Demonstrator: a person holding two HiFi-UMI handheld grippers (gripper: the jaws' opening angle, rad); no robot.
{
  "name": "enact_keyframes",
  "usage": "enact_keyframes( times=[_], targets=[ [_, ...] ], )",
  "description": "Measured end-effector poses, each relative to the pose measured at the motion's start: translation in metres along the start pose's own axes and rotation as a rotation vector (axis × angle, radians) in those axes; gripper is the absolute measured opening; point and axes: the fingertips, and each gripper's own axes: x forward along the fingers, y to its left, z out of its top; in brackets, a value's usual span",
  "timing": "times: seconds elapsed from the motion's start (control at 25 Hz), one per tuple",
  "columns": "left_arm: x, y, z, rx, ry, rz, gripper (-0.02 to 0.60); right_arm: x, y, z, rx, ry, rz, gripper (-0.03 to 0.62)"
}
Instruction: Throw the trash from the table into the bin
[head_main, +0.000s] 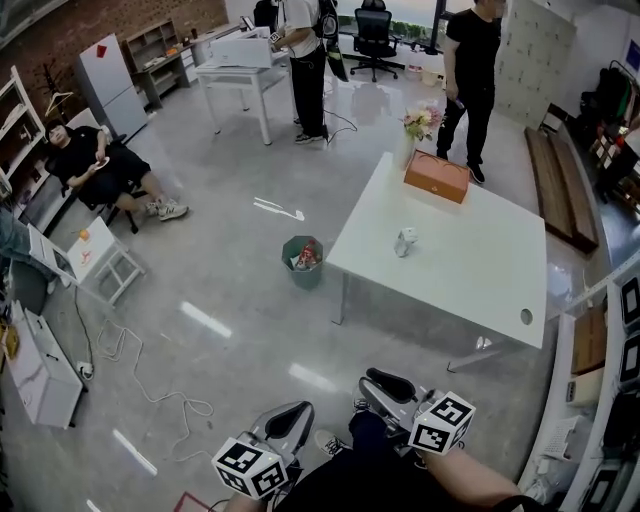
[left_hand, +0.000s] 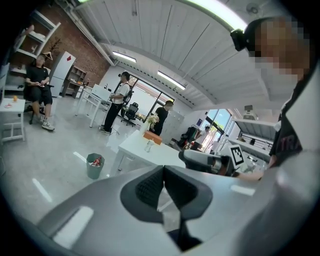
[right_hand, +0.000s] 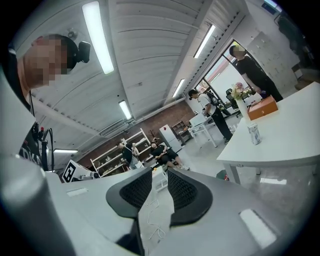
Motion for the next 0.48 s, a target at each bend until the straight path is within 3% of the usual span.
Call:
enact_keyframes(
  times=[0.28,0.48],
  targets=[
    [0.016,0.031,0.015,-0.019,0.000,0.041,0.006,0.023,-0.053,0.018,0.010,-0.010,-0.068,0.098],
    [0.049,0.052,0.039,-0.018,0.020,0.053,0.006,0.036,-0.112,0.049,0.016,-0.057,-0.140,0.054]
  ],
)
